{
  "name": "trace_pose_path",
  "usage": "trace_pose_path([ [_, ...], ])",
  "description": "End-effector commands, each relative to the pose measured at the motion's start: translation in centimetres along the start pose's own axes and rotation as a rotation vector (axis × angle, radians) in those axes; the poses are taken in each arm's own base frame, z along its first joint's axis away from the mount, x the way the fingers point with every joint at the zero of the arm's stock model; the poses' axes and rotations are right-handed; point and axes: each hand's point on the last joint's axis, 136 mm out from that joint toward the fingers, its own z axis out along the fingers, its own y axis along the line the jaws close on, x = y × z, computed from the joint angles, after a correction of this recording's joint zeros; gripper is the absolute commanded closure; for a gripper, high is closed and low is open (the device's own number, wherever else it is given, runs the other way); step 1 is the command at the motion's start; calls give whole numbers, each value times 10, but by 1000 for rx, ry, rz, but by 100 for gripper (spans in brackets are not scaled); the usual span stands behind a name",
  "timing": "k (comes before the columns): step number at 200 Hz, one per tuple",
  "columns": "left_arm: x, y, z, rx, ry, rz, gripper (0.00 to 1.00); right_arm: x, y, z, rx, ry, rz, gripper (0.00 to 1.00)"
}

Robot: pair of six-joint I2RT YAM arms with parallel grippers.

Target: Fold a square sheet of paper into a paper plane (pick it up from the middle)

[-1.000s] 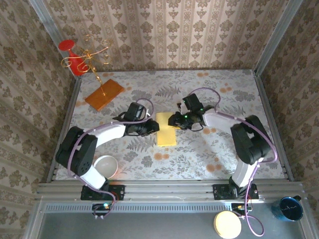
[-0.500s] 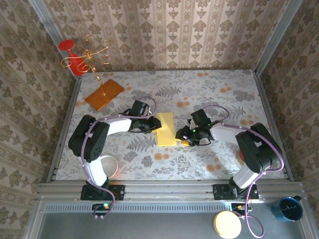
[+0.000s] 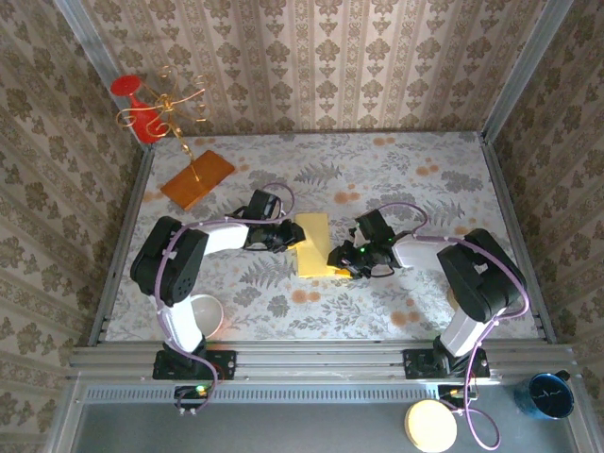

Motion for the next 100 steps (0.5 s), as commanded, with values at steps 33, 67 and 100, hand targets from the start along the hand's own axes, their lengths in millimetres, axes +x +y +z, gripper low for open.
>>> trace_pose_path([
  [33,1,5,7,4,25,-31,76,10,2,9,-27,51,8,61],
  [67,2,6,7,3,28,-36,76,9,6,10,-48,58,10,65],
  [100,2,4,7,7,28,-32,76,7,10,8,-64,41,12,71],
])
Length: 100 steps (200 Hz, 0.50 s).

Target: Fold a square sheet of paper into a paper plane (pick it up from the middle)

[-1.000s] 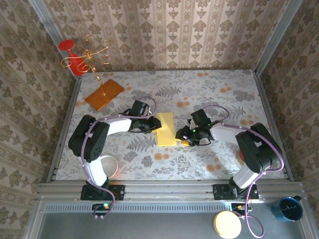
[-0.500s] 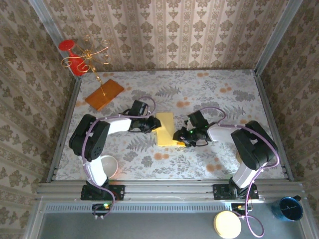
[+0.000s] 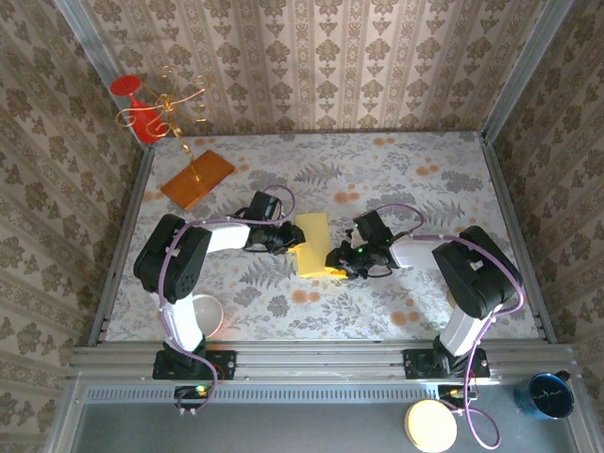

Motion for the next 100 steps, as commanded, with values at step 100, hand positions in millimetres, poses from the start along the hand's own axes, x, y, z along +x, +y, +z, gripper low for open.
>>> trace_pose_path([
  [100,-11,-23,-20,57,-43,43,75,0,-7,-5,17,-49,48,89],
])
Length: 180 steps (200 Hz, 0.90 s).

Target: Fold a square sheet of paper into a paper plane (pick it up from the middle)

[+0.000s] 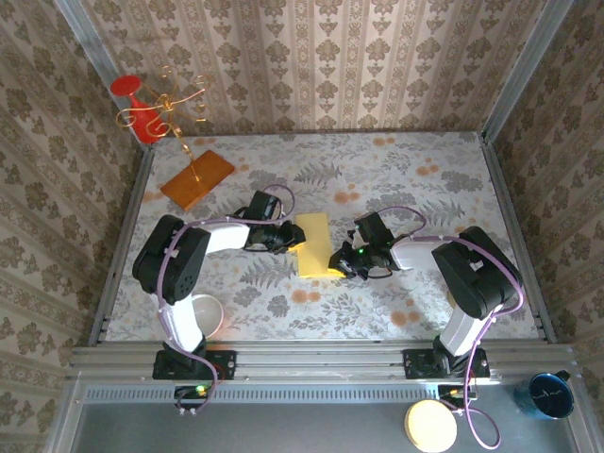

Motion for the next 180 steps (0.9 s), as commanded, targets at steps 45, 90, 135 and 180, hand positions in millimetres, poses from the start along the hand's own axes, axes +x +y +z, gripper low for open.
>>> trace_pose_path([
  [45,-14,-21,-13,63,-32,48,75,2,-5,-15,33,-52,-6,94],
  [90,-13,-18,2,58,6,49,75,11,-8,-21,36,-38,-25,96],
  [135,-9,-9,11,32,29,38,76,12,-2,-22,17,-28,-49,96],
  [180,-6,1,16,-7,43,31,77,7,16,-19,-20,-20,-96,97],
])
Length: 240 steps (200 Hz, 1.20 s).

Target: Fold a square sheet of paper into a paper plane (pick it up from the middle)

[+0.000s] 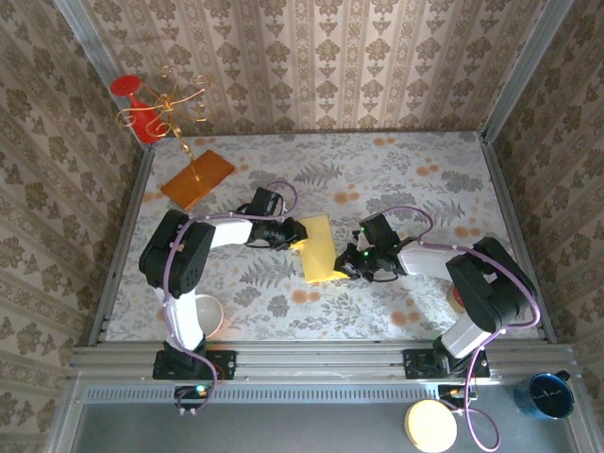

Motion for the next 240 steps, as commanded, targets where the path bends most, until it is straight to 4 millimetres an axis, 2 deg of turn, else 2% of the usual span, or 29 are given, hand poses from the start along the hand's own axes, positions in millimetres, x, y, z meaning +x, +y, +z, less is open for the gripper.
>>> trace_pose_path([
  [1,2,2,4,-20,18,20,76,-1,17,-1,-34,11,-53,97],
  [71,5,12,6,-47,24,8,81,-10,59,19,-122,25,-123,98],
  [109,5,14,7,-58,26,7,82,-20,70,34,-146,6,-126,98],
  [151,6,15,8,-63,30,4,83,-33,69,47,-136,-31,-103,98],
  [240,6,17,8,-68,30,0,83,-39,50,59,-64,-52,-70,98],
])
